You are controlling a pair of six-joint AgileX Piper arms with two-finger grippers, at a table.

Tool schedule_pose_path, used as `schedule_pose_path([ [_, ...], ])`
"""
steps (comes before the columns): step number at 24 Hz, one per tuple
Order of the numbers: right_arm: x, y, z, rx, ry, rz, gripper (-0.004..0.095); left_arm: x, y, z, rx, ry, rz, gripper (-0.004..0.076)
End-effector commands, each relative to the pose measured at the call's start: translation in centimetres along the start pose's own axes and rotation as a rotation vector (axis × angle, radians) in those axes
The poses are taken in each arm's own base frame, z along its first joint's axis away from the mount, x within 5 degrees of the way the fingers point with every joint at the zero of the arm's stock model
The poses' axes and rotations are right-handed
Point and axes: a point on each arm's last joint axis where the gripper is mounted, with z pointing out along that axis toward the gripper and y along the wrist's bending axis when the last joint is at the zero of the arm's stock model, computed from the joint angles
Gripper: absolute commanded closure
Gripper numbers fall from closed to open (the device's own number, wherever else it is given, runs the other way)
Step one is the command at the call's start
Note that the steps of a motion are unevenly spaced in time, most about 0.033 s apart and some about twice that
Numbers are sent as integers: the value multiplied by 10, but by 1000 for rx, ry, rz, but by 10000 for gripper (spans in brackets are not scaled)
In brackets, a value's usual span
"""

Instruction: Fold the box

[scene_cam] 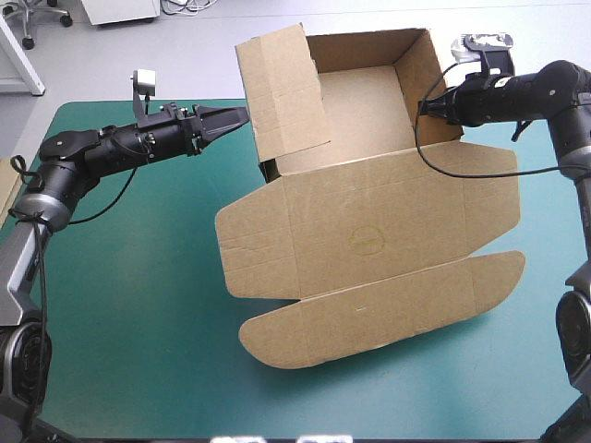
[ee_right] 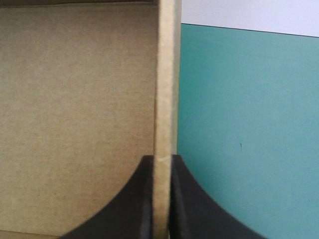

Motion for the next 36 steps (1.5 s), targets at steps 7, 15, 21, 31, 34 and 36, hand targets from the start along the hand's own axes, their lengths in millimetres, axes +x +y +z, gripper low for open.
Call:
schedule_pose_path([
  [7,-17,24,-21,-7,-133,7,913,-26,-64,14,41,-43,161,258],
  [15,-13,37,-13,39,-99,29,913,-21,-64,23,-212,88,212,258],
  [21,-12,55,-5,40,-95,107,912,-27,-76,25,-370,120,273,258],
  [31,-3,73,26,68,-42,127,905,-30,-66,40,-522,180,279,260],
  [34,0,75,34,74,-21,134,905,-28,-59,48,-578,229,296,263],
  [36,2,75,39,75,-7,135,905,-29,-55,51,-607,247,290,266],
])
